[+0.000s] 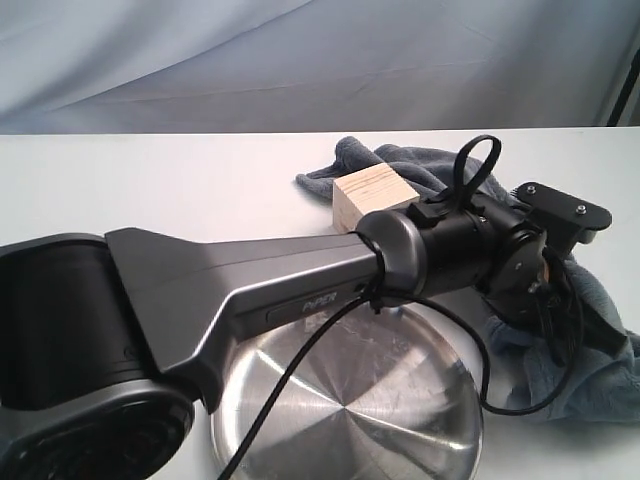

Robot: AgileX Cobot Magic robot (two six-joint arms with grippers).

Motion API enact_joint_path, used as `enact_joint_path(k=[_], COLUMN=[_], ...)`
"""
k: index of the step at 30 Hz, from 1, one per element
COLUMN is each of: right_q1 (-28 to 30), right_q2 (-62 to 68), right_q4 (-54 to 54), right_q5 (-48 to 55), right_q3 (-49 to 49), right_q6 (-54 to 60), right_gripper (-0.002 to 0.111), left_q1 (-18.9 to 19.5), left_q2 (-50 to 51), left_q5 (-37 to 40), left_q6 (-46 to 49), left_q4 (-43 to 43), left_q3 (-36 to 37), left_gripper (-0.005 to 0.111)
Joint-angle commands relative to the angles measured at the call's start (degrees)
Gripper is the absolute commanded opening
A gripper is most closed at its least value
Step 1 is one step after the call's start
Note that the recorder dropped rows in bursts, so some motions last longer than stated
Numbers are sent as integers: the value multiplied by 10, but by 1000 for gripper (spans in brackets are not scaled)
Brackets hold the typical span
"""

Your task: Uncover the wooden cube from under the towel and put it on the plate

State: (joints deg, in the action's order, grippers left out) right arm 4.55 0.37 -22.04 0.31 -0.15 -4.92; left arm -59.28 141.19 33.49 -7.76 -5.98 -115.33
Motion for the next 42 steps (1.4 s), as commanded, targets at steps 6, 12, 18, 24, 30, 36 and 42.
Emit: enact_joint_path(k=[6,12,18,24,30,36,42], right_q1=[0,0,0,0,0,0,0], right_q2=[-4,-4,-4,-4,-4,-4,-4], right_q4=[-3,-3,-3,-3,-3,-3,-3], right_q5=[7,7,7,7,7,7,7], right_q3=[1,1,1,1,1,1,1], right_q6=[-2,-2,-2,-2,-2,-2,-2], right_gripper=[3,3,3,3,3,3,3], left_q1=[11,11,14,14,14,14,17], left_q2=[0,0,0,0,0,0,0], left_q5=[41,115,197,240,250,312,365], left_q6=[3,3,5,6,1,-34,-132], left_q4=[-7,-6,7,11,23,83,139], left_q3=[-26,-88,-121,-149,-173,-189,-189], left_gripper=[46,81,90,90,90,90,90])
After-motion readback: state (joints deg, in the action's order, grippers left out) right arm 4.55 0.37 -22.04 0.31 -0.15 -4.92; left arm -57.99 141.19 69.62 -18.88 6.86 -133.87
